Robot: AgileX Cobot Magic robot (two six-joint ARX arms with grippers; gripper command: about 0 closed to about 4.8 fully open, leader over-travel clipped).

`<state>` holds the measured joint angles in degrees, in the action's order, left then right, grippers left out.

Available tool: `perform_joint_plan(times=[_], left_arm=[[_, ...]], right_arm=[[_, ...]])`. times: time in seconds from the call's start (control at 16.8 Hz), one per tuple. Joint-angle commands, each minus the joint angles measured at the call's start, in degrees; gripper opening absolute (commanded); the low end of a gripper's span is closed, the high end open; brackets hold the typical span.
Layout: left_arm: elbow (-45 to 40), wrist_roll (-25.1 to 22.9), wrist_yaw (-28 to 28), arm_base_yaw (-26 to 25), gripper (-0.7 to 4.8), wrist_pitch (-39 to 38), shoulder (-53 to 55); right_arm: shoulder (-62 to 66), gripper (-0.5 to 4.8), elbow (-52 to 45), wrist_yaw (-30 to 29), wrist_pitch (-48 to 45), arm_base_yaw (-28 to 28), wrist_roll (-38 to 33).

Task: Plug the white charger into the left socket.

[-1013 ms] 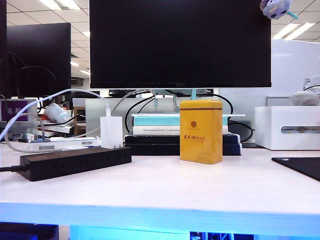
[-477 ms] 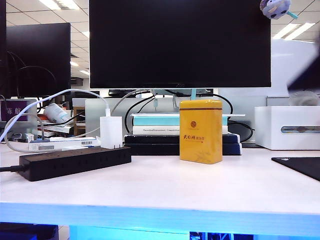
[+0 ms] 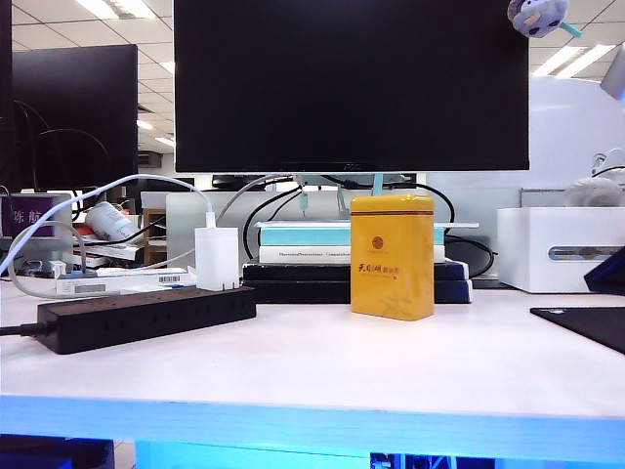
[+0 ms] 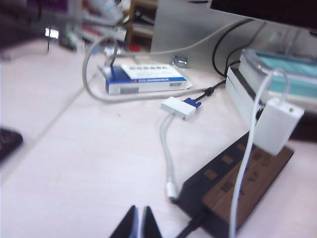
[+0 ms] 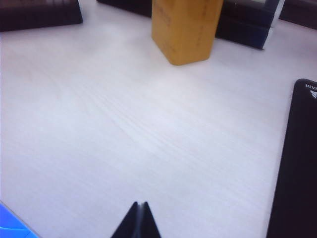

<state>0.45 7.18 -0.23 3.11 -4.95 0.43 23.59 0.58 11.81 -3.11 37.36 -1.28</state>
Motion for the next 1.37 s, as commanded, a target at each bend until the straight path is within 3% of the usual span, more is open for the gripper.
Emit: perform_joint_plan(times=[0.06, 0.24, 0.89, 1.07, 1.37], left_arm=[[0.1, -5.4, -0.2, 0.0, 0.27, -0.7, 0.1], [0.1, -5.0, -0.1, 0.0, 0.26, -5.0, 0.1], [0.1, -5.0, 0.3, -0.1, 0.26, -4.8, 0.0], [0.1, -5.0, 0.3, -0.1, 0.26, -4.8, 0.0], [0.1, -5.0, 0.3, -0.1, 0.26, -4.8, 0.0]], right_arm=[[-0.1, -0.01, -0.5, -0.2, 2.9, 0.1, -0.9], [-0.1, 0.13, -0.5, -0.2, 4.2, 0.1, -3.4], [-3.0, 0.13, -0.5, -1.4, 5.1, -0.1, -4.7], [-7.8, 0.13, -0.5, -1.6, 6.6, -3.3, -4.7], [-16.0, 0.13, -0.5, -1.4, 8.2, -14.7, -4.7]])
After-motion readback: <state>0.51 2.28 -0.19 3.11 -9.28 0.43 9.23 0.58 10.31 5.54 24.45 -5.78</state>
